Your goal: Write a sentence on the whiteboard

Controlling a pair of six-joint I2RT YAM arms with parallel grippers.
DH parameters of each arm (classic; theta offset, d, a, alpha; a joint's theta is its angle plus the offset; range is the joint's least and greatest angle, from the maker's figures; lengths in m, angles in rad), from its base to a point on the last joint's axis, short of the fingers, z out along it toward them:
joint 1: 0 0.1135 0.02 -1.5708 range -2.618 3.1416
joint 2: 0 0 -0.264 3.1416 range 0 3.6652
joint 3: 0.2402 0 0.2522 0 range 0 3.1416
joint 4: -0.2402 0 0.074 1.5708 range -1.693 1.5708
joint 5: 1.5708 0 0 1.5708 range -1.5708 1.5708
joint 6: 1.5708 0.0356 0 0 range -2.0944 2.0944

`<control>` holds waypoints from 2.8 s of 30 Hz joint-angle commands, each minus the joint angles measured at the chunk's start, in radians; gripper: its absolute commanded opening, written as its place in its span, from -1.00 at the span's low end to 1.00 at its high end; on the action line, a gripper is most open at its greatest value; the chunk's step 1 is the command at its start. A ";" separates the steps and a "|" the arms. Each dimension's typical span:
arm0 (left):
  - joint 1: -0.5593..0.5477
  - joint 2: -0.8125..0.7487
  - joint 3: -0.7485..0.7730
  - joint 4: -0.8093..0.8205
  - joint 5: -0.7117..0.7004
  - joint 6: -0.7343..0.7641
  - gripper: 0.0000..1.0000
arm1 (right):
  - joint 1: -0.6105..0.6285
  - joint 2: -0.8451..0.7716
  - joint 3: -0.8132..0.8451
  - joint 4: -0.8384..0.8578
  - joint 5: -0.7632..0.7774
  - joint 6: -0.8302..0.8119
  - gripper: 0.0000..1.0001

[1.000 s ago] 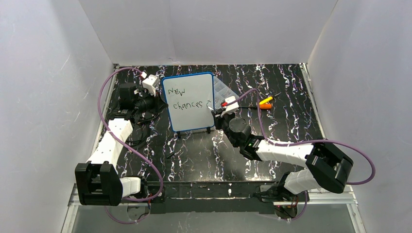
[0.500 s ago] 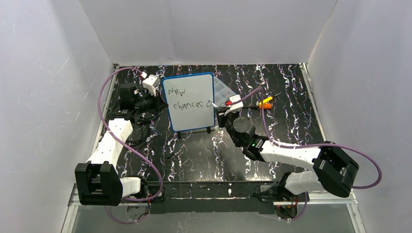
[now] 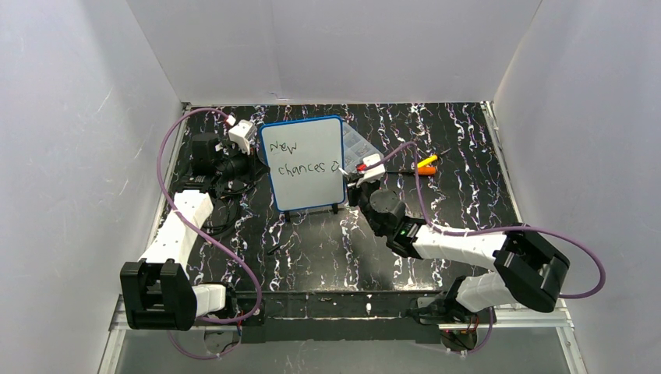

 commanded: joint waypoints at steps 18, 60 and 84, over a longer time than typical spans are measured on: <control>-0.004 -0.035 -0.008 0.018 0.023 0.002 -1.00 | -0.006 -0.022 -0.018 -0.029 0.062 0.030 -0.97; -0.004 -0.026 -0.007 0.021 0.025 0.000 -1.00 | -0.006 0.017 0.051 0.055 0.029 -0.039 -0.97; -0.004 -0.025 -0.008 0.031 0.032 -0.021 -1.00 | 0.095 0.020 0.129 -0.052 -0.289 0.063 -0.97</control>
